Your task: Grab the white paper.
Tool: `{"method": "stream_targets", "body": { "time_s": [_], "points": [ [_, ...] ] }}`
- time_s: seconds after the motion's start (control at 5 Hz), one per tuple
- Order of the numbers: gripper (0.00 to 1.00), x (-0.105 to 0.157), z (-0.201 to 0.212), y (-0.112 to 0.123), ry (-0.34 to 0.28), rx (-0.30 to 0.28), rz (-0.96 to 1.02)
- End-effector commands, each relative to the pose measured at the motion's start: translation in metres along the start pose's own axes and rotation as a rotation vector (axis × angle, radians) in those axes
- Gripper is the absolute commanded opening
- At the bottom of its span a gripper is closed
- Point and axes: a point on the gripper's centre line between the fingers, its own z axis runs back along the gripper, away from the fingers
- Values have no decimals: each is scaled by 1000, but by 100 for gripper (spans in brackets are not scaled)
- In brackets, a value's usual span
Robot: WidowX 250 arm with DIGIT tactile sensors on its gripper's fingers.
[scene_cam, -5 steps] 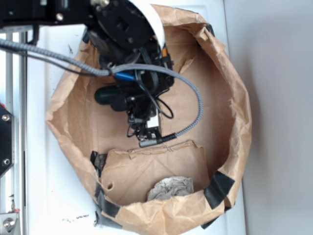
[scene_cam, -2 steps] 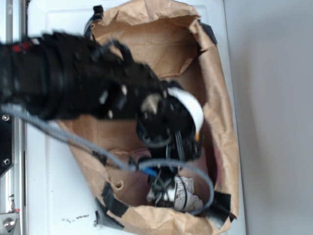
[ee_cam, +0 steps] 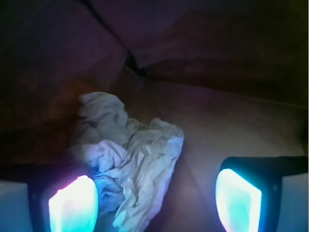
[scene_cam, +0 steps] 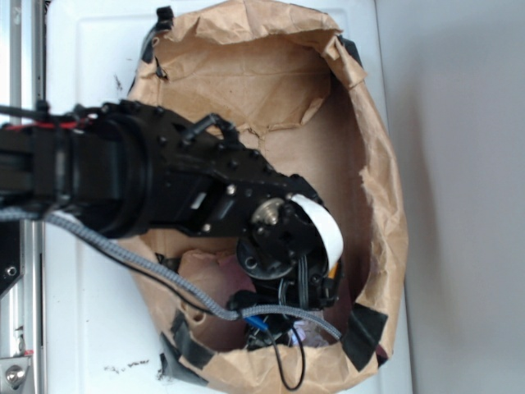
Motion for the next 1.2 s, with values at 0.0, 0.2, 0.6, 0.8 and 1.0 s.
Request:
{"method": "stream_targets", "body": {
  "time_s": [0.0, 0.2, 0.6, 0.8, 1.0],
  "points": [
    [0, 4, -19, -2, 21, 43, -24],
    [0, 3, -21, -1, 8, 61, -20],
    [0, -1, -8, 1, -35, 111, 22],
    [0, -4, 40, 15, -67, 120, 171],
    [0, -17, 95, 35, -80, 51, 308]
  ]
}}
